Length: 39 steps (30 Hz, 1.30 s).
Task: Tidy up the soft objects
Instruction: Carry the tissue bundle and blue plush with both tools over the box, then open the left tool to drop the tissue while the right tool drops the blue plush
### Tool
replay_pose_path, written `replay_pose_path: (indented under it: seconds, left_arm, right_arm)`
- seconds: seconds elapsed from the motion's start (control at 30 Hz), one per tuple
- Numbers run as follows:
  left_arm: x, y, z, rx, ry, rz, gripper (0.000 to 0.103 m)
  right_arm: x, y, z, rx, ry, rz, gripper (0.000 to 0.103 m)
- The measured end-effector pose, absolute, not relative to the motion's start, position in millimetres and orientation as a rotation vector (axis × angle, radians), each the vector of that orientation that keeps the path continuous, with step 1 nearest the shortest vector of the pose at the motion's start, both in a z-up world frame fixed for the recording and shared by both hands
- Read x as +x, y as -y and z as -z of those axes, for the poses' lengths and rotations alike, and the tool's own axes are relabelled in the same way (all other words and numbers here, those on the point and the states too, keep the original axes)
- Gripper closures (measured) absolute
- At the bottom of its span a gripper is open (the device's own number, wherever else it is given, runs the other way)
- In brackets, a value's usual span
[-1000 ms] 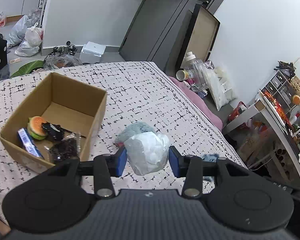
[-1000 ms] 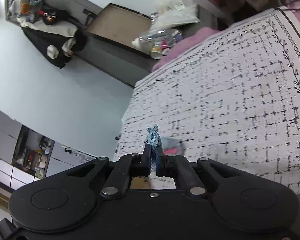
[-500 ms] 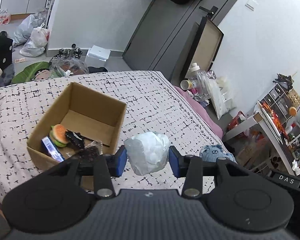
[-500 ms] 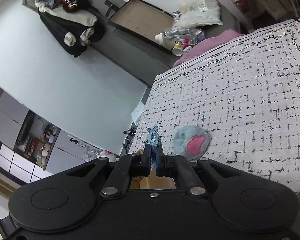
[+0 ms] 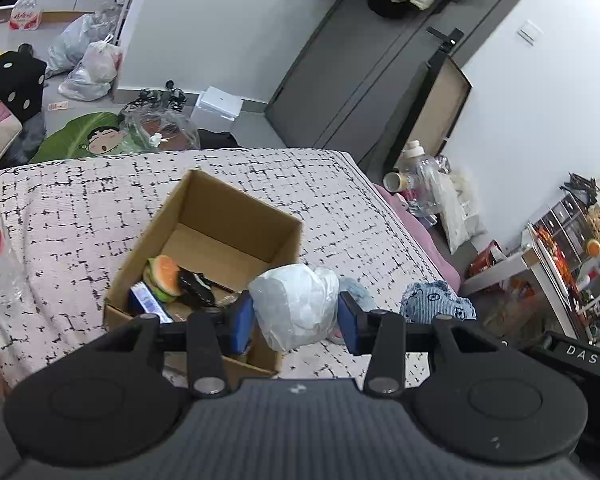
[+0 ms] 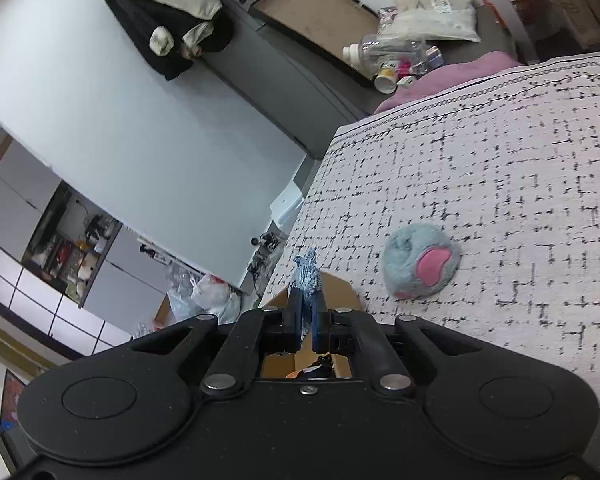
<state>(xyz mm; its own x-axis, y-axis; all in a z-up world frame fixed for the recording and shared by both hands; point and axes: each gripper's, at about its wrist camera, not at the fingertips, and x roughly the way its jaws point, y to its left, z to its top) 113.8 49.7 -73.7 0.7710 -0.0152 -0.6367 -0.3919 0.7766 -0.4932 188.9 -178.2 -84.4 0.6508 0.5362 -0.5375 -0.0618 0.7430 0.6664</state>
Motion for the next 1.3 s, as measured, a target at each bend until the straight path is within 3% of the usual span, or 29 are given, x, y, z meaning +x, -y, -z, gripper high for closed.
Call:
replay_pose_path:
  seconds: [1.03, 1.1, 1.13, 1.17, 1.2, 1.23, 1.3]
  left_arm:
    - [153.9, -132.6, 145.1, -0.743, -0.762, -0.271, 0.060]
    - [157.0, -132.9, 148.2, -0.738, -0.773, -0.268, 0.060]
    - [158.6, -132.0, 150.1, -0.733, -0.779, -0.267, 0.060]
    - [160.4, -131.1, 152.0, -0.729, -0.787, -0.266, 0.060]
    - [161.5, -130.4, 153.9, -0.726, -0.793, -0.266, 0.060]
    - [162.6, -129.7, 155.9, -0.726, -0.800, -0.267, 0.059]
    - [164.5, -129.2, 158.1, -0.725, -0.809, -0.267, 0.059]
  right_arm:
    - [231.3, 72.4, 138.3, 0.532, -0.932, -0.402, 0.098]
    - [233.0, 68.8, 137.4, 0.498, -0.912, -0.394, 0.090]
    - [234.9, 67.6, 137.8, 0.479, -0.915, -0.374, 0.079]
    - [236.9, 67.9, 138.9, 0.473, -0.923, -0.360, 0.059]
    - [237.8, 69.8, 140.6, 0.481, -0.924, -0.354, 0.050]
    - [238.1, 72.6, 141.7, 0.495, -0.919, -0.350, 0.044]
    - [239.5, 77.3, 144.1, 0.513, -0.925, -0.348, 0.044]
